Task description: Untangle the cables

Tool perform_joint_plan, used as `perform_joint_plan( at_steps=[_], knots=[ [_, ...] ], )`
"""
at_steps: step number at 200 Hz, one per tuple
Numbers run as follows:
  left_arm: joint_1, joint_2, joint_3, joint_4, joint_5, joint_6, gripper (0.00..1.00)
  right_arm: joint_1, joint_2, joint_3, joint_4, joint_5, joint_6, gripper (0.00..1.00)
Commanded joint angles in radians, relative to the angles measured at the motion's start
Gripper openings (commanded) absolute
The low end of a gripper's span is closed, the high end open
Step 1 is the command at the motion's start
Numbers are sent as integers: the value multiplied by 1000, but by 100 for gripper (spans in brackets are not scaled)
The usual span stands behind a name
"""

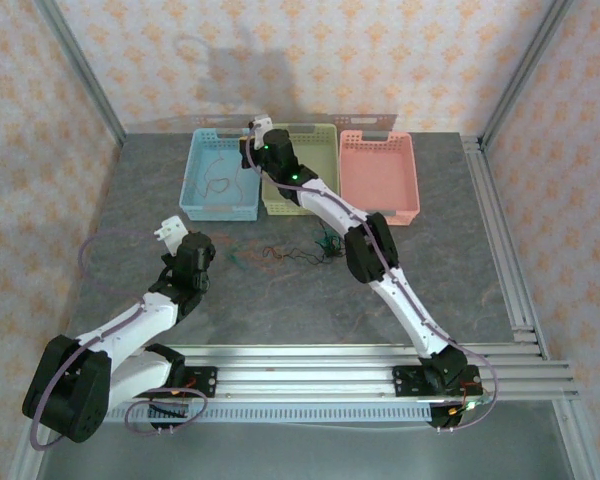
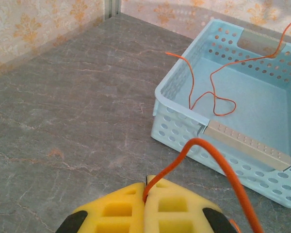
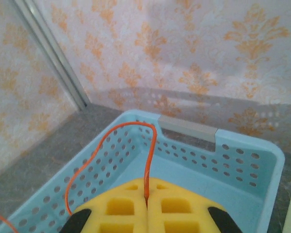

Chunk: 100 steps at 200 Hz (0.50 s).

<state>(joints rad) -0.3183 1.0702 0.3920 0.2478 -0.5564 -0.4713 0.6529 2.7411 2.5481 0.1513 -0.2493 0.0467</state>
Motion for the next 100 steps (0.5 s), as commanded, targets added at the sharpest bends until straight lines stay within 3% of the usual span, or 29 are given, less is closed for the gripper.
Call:
perform_joint_plan(
  at_steps=[1, 18, 72, 84, 100],
  knots=[
    [8, 13, 32, -18, -3, -2, 0, -10, 34, 145, 132, 120, 92, 0],
    [8, 11, 33, -22, 2, -2, 0, -17, 23, 125, 180, 119, 164, 0],
    [8, 10, 30, -18, 0, -1, 0, -16, 9, -40, 173, 94, 143, 3],
    [8, 9, 28, -17, -1, -2, 0, -15, 13, -52, 158, 57, 144, 11],
    [8, 13, 31, -18, 0, -2, 0, -12, -4, -57, 120, -13, 104, 31]
  ],
)
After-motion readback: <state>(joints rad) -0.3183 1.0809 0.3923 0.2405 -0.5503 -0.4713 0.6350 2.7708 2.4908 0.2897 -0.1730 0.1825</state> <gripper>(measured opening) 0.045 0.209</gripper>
